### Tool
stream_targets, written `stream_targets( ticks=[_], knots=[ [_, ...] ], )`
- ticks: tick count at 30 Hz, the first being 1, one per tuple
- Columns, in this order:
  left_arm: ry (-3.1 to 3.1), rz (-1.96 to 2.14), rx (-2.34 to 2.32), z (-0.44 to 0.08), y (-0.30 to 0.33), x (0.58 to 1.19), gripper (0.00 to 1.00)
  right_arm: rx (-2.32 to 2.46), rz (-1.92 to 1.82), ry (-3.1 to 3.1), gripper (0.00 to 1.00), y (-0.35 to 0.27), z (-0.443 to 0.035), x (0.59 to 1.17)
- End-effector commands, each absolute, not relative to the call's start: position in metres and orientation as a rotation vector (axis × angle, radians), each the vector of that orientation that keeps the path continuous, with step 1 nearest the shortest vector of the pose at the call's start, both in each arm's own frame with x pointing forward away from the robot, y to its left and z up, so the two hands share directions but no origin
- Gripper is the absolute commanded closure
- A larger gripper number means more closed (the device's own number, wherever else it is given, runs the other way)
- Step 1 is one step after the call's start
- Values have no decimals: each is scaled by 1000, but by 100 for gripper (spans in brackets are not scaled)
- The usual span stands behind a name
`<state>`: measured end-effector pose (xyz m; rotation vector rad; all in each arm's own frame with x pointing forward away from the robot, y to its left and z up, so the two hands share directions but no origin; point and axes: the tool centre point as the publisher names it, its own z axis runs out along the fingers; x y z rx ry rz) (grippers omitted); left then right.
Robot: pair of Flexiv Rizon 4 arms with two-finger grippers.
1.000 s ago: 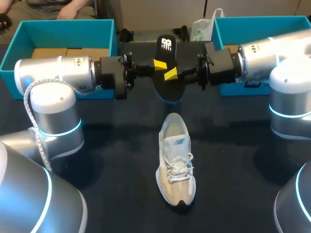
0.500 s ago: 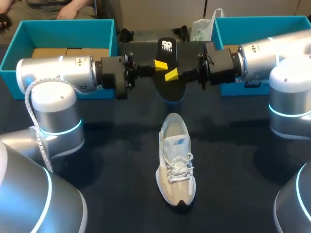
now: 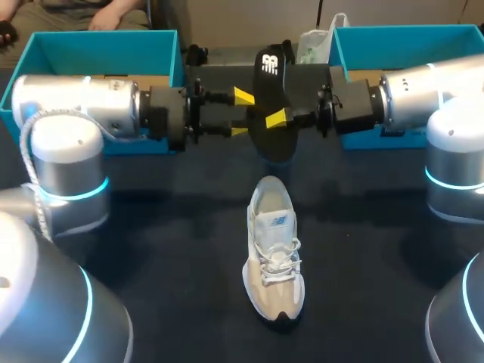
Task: Take the shoe out of the shoebox, open the shoe tongue, remove and reinsert the insole, then place the shoe into the shoebox
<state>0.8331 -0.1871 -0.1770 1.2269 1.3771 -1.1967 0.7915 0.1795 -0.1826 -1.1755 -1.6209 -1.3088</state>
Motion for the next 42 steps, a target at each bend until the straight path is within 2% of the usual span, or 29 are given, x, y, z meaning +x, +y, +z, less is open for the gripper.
stream_targets(
  ticks=[1, 13, 24, 29, 42],
  knots=[
    [1499, -1179, 1297, -167, -172, 830, 0, -1133, -1298, -1655, 100, 172, -180, 792],
    [1499, -1179, 1297, -167, -172, 830, 0, -1133, -1298, -1655, 100, 172, -180, 792],
    [2039, -1042, 1052, -167, -156, 802, 0, -1110, -1382, -1685, 100, 143, -197, 790],
    [2359, -1240, 859, -167, -140, 811, 0, -1114, -1412, -1739, 100, 147, -207, 796],
    [2359, -1240, 859, -167, -140, 811, 0, -1148, -1457, -1826, 100, 152, -211, 796]
  ],
)
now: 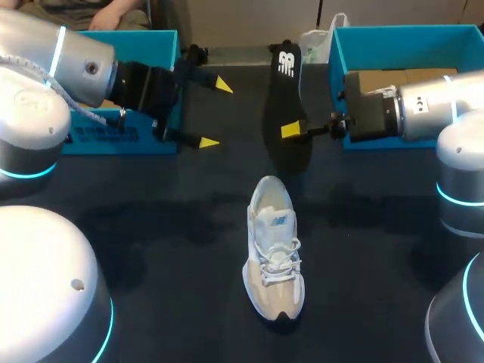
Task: Take the shoe out of the shoebox, open the shoe tongue, remove and reinsert the insole, then place the shoe into the shoebox
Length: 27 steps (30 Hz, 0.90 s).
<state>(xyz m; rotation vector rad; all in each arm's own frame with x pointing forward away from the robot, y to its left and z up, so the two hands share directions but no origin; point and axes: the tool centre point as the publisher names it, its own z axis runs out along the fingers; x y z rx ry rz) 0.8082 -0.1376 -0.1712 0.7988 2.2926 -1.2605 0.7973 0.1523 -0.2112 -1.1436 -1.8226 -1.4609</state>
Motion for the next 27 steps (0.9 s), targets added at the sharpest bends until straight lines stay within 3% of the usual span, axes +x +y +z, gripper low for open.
stream_targets(
  ticks=[1, 14, 27],
  knots=[
    [2359, -1240, 859, -167, -140, 811, 0, -1148, -1457, -1826, 100, 152, -211, 796],
    [2796, -1156, 305, -215, -119, 777, 0, -1045, -1703, -1922, 100, 158, -224, 779],
    [2817, -1098, 276, -233, -126, 773, 0, -1043, -1694, -1927, 100, 160, -227, 779]
  ],
)
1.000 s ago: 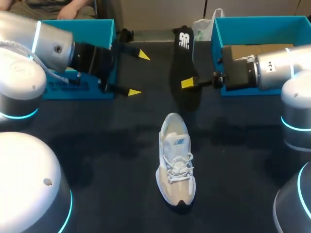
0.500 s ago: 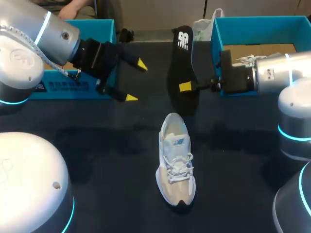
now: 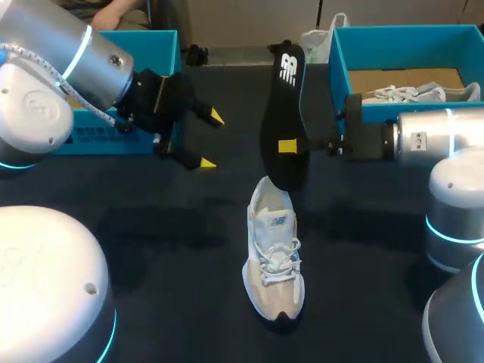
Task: Take the shoe out of the shoebox, open the shoe tongue, remove and reinsert the insole, then place the shoe into the shoebox
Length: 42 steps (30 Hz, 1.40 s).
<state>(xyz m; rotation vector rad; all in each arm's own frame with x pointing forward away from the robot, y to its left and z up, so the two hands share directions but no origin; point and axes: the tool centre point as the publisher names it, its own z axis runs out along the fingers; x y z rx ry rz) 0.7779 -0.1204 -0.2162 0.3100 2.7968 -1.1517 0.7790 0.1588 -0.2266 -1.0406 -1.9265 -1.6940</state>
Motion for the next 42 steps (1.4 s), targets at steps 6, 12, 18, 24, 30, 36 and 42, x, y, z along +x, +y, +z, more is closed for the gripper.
stream_targets(
  ticks=[6, 12, 18, 24, 30, 36, 42],
  knots=[
    [2902, -1089, 182, -266, -135, 766, 0, -967, -1747, -1912, 100, 162, -247, 782],
    [2970, -1044, 45, -293, -140, 756, 0, -898, -1787, -1906, 100, 166, -263, 781],
    [3009, -973, 24, -298, -139, 752, 0, -884, -1791, -1913, 100, 169, -267, 781],
    [3009, -973, 24, -298, -139, 752, 0, -884, -1791, -1913, 100, 169, -267, 781],
    [3020, -944, 14, -321, -144, 750, 0, -838, -1809, -1919, 100, 173, -269, 785],
    [3034, -940, 3, -331, -142, 748, 0, -774, -1843, -1901, 100, 178, -274, 789],
    [3053, -965, -17, -340, -145, 745, 0, -744, -1863, -1896, 100, 180, -282, 792]
  ],
)
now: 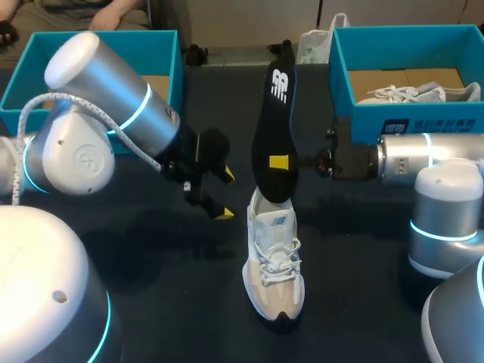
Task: Take the shoe out of the shoebox, open the shoe tongue, remove and reinsert the insole, then place the shoe into the shoebox
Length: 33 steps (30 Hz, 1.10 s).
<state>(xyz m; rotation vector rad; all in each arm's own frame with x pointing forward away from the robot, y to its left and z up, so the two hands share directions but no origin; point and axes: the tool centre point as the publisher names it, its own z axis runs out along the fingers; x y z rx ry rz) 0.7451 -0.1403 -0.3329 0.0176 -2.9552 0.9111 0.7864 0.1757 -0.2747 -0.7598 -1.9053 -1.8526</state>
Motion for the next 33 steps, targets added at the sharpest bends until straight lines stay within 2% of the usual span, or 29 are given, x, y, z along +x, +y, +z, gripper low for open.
stream_targets(
  ticks=[1, 33],
  knots=[
    [-2938, 929, 17, -340, -145, 745, 0, -744, -1863, -1896, 100, 180, -282, 792],
    [-3026, 876, -34, -363, -159, 747, 0, -681, -1871, -1884, 100, 184, -295, 787]
  ],
)
